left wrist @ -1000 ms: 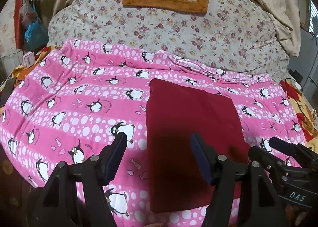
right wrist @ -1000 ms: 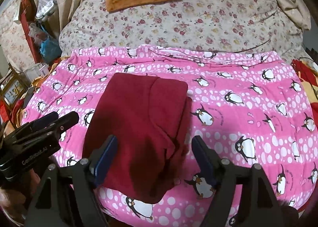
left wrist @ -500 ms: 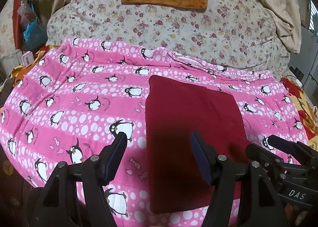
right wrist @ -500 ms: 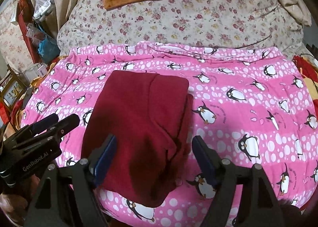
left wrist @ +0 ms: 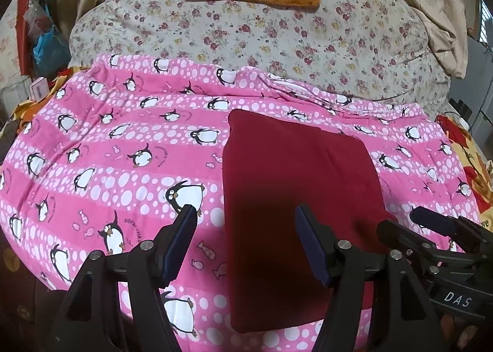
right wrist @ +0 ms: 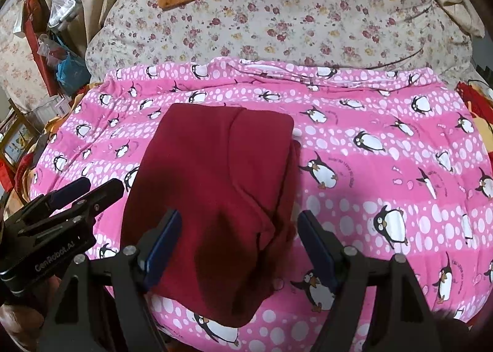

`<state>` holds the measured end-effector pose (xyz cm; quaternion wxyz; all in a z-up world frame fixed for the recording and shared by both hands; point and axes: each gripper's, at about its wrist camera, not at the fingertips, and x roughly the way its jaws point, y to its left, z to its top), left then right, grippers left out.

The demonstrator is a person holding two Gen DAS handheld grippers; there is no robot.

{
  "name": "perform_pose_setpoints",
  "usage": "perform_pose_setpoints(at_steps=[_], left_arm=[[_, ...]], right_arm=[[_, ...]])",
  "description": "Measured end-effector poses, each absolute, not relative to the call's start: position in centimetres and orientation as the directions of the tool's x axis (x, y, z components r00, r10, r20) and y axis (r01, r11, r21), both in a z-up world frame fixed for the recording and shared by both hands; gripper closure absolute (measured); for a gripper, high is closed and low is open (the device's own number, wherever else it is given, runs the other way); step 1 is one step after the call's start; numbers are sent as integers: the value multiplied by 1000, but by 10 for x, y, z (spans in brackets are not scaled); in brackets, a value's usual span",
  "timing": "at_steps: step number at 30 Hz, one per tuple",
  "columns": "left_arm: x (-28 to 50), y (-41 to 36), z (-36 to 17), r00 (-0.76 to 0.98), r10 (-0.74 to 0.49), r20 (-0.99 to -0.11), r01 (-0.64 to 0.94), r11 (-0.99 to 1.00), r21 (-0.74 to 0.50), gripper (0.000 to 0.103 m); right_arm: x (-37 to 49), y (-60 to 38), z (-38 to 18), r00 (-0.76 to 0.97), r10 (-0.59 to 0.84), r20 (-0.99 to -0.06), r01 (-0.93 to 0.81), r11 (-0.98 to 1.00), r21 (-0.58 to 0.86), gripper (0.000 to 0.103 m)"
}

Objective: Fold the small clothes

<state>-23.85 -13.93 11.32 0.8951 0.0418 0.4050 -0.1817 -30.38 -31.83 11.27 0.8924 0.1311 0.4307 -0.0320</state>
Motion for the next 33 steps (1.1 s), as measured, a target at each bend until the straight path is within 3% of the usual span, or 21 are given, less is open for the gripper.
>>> perform_pose_setpoints(at_steps=[33], left_arm=[[-233,-142,94,574,-274,-772,357,932,-65,57]], right_arm=[[-288,-318,101,594,63,-802,166,966,199,22]])
